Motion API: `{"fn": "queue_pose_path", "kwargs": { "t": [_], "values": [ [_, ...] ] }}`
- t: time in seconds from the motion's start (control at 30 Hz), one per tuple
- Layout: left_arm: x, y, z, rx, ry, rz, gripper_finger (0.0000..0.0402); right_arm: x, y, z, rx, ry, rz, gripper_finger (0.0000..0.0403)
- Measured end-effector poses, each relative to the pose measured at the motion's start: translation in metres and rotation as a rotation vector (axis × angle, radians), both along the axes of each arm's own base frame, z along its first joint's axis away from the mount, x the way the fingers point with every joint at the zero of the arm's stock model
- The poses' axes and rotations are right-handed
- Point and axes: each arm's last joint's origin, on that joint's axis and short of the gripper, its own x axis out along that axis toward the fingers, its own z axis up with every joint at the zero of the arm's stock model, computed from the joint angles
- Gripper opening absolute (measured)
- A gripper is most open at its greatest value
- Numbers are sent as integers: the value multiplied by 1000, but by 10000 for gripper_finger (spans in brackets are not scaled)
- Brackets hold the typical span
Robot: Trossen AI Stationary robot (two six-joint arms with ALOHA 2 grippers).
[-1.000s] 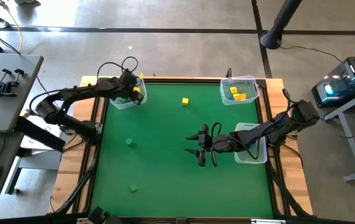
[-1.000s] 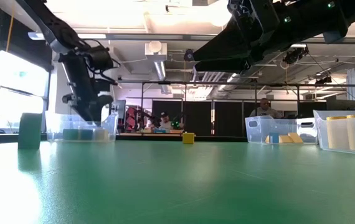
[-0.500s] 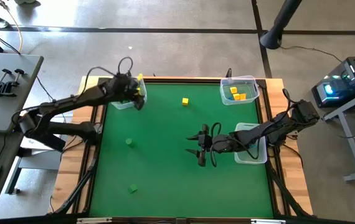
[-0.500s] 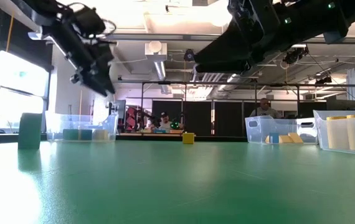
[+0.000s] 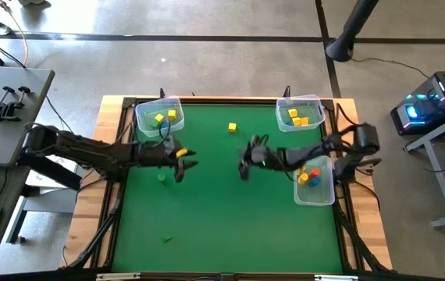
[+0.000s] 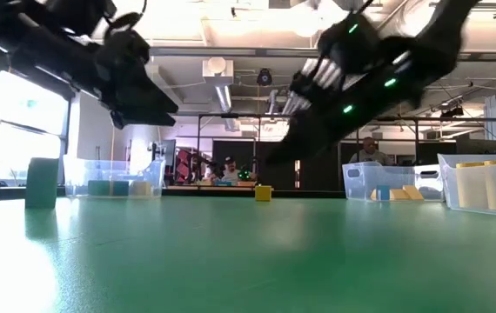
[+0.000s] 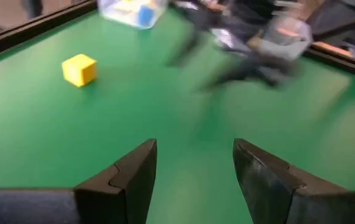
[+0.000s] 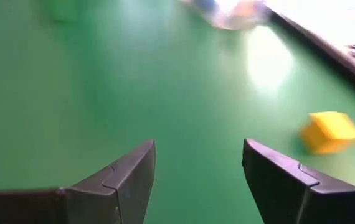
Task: Sort blocks by size
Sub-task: Put the yellow cube block into the top left transparent bin
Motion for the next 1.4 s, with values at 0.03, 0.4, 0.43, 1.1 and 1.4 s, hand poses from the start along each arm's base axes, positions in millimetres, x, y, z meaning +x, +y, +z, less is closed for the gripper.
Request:
{"fn": "queue_pose_path", "kwargs": {
  "t": [0.03, 0.4, 0.43, 1.1, 1.4],
  "values": [
    [0, -6, -1, 10, -16, -10, 195, 3, -14, -1, -4, -2, -26, 231],
    [-2, -33, -2, 95, -47, 17, 195, 35, -145, -1, 87, 112, -78, 231],
    [-2, -33, -2, 95, -47, 16, 195, 35, -152, -4, 111, 150, -84, 231],
    [-4, -29, -2, 686, 159, -30, 195, 66, -134, -2, 213, -19, 134, 128],
    [-5, -21, -1, 1061, 351, -108, 213, 106, -119, 52, 225, -205, 299, 128]
  ]
}}
